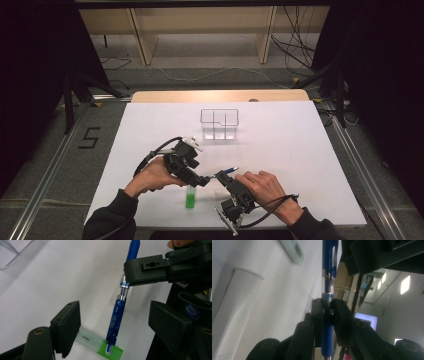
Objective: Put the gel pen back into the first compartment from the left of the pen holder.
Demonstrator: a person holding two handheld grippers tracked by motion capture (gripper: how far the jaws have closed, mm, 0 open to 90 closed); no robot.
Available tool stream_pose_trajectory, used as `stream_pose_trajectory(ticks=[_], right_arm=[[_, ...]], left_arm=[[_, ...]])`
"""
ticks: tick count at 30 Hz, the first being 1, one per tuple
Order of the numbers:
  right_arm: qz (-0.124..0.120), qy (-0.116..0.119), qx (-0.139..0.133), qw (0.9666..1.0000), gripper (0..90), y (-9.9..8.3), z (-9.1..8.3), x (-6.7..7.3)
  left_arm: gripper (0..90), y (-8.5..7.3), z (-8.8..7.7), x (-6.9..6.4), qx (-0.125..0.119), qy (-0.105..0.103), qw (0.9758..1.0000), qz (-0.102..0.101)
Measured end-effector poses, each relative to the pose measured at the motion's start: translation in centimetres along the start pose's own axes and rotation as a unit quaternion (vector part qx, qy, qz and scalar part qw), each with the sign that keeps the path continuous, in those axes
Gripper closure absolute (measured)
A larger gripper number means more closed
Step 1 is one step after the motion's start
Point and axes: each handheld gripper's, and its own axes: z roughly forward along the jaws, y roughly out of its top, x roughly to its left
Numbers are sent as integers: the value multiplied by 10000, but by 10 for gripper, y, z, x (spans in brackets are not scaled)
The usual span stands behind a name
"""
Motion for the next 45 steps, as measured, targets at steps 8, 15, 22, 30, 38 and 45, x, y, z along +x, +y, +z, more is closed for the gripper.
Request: stream_pose_trajectory(ticks=[8,15,22,30,38,45], right_arm=[[-211,-86,-59,9997,800,1,0,3],[-285,-98,-108,9995,800,2,1,5],[-369,-91,-135,9992,800,3,2,6],[-431,-94,-184,9989,800,4,1,7],[-498,-111,-193,9985,800,5,1,8],[-568,-96,-215,9981,800,6,2,9]], left_arm=[[412,4,14,0,269,-136,9992,274],[534,4,18,1,326,-265,9985,349],[635,6,22,1,450,-427,9971,430],[694,8,25,0,558,-455,9960,524],[733,8,28,2,632,-507,9957,439],[757,9,33,2,749,-480,9949,476]])
